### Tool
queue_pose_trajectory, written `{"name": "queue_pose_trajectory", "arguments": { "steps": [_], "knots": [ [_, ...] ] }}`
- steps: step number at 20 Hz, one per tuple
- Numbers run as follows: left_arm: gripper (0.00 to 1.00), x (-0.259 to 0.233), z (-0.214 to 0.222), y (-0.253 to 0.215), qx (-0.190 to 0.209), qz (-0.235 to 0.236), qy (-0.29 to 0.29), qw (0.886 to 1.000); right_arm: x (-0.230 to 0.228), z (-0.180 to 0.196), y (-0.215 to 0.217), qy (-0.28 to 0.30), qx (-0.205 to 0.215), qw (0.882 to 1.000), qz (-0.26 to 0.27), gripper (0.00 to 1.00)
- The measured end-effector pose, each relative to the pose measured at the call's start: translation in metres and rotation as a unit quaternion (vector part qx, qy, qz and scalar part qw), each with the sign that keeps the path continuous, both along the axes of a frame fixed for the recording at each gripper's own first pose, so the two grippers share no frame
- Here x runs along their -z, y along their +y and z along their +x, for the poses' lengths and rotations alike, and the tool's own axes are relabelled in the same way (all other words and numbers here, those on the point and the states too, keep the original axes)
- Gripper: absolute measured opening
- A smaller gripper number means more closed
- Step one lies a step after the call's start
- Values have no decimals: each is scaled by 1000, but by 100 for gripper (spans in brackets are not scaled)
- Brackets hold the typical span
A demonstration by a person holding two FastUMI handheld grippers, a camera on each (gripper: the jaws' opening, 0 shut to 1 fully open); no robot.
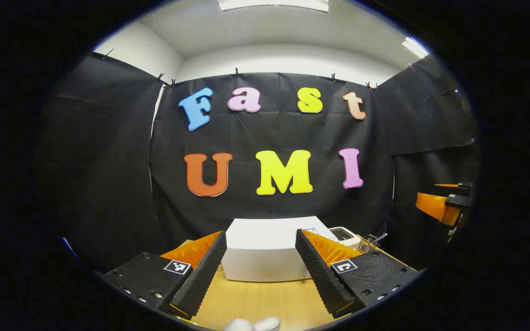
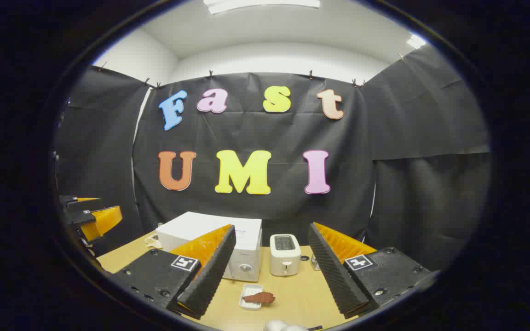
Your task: Open the microwave oven with the left hand, put the food in, and close the microwave oven.
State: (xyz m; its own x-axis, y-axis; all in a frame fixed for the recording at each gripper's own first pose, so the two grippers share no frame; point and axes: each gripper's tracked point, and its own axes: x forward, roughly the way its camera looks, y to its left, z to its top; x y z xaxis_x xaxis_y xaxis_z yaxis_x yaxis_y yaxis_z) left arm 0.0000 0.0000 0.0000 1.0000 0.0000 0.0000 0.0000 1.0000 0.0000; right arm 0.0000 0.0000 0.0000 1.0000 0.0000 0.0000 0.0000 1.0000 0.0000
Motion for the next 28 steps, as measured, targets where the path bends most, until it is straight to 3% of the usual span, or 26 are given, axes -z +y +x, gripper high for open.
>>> {"name": "queue_pose_trajectory", "arguments": {
  "steps": [2,3,4,5,9,10,11,12,13,14,16,17,18,23,24,25,26,27,28],
  "knots": [
    [95,2,0,0,0,3,1,1000,1,0,-2,0,2,1000,0,92],
    [95,1,1,0,-1,6,-1,1000,0,1,-4,0,2,1000,-2,100],
    [95,1,1,0,-2,8,-1,1000,1,1,-5,0,3,1000,-2,92],
    [95,1,2,0,-2,9,-1,1000,0,2,-6,0,3,1000,-2,100],
    [95,5,6,-4,-2,11,4,1000,5,7,-7,9,0,1000,2,100],
    [95,5,7,-2,-3,12,3,1000,5,8,-8,9,1,1000,1,92],
    [95,6,9,-4,-2,11,2,1000,4,9,-9,7,1,1000,-1,92],
    [95,6,10,-5,-2,11,2,1000,4,10,-9,6,1,1000,-3,100],
    [95,8,12,-6,-1,11,2,1000,4,11,-10,7,1,1000,-5,92],
    [95,12,15,-8,0,12,4,1000,6,12,-10,7,1,1000,-4,100],
    [95,20,20,-12,0,17,8,1000,6,14,-16,7,3,1000,-5,100],
    [95,25,24,-16,2,19,9,1000,5,16,-19,5,4,1000,-6,92],
    [95,34,29,-21,5,21,13,1000,3,17,-20,4,4,1000,-5,100],
    [95,89,56,-60,35,3,42,998,3,27,-40,10,11,1000,-1,100],
    [95,102,62,-68,37,-2,51,998,2,29,-44,11,14,1000,-4,91],
    [95,116,69,-77,40,-4,61,997,1,31,-49,11,16,1000,-11,92],
    [95,127,76,-85,43,-4,63,997,3,33,-55,14,20,1000,-18,100],
    [95,141,84,-94,46,0,69,997,3,34,-60,16,22,999,-22,91],
    [95,154,94,-104,50,5,66,997,4,34,-64,18,25,999,-26,100]
  ]
}}
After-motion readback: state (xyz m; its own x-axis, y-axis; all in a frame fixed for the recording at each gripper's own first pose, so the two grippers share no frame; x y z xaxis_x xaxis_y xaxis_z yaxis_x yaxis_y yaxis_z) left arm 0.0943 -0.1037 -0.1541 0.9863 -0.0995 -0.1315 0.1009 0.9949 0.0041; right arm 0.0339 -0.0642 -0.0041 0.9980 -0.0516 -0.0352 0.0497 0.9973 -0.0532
